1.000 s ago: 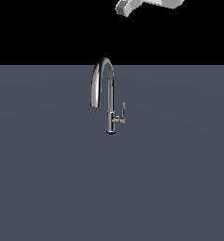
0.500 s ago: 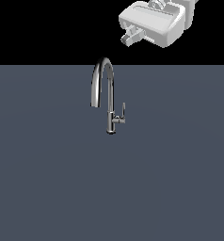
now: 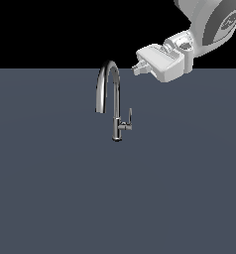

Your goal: Turn on the faucet by rotating a designated handle.

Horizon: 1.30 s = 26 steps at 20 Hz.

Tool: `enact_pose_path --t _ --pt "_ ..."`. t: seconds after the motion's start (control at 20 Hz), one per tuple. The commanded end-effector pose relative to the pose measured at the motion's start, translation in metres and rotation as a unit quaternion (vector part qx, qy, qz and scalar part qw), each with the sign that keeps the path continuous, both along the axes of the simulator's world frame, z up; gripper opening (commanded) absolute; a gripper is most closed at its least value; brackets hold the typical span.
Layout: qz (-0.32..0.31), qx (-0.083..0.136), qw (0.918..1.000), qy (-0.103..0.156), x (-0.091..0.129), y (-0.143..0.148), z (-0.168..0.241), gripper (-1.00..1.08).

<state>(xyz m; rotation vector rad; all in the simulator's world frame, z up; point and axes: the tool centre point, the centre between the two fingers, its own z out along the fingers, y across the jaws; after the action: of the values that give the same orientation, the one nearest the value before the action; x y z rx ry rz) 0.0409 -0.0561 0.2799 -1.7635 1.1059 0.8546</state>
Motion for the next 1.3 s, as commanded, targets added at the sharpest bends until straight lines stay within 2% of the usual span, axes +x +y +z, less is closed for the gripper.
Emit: enact_pose_path --t 0.0,0.25,0.45,0.65,0.95,1.25 --pt "-0.028 0.030 0.9989 0.021 0.010 -0.003 -0.020 -1.00" --pt "-0.085 0.089 0.9902 0.065 0.028 -0.007 -0.061 -1.00" --pt "-0.126 0.132 0.9784 0.096 0.038 -0.007 -0.093 -1.00" --pt "-0.158 0.166 0.9658 0.121 0.045 -0.005 -0.119 -1.00" --pt "-0.190 0.198 0.9507 0.145 0.050 -0.002 -0.144 -1.00" --pt "-0.200 0.209 0.9448 0.153 0.052 0.001 -0.153 -1.00"
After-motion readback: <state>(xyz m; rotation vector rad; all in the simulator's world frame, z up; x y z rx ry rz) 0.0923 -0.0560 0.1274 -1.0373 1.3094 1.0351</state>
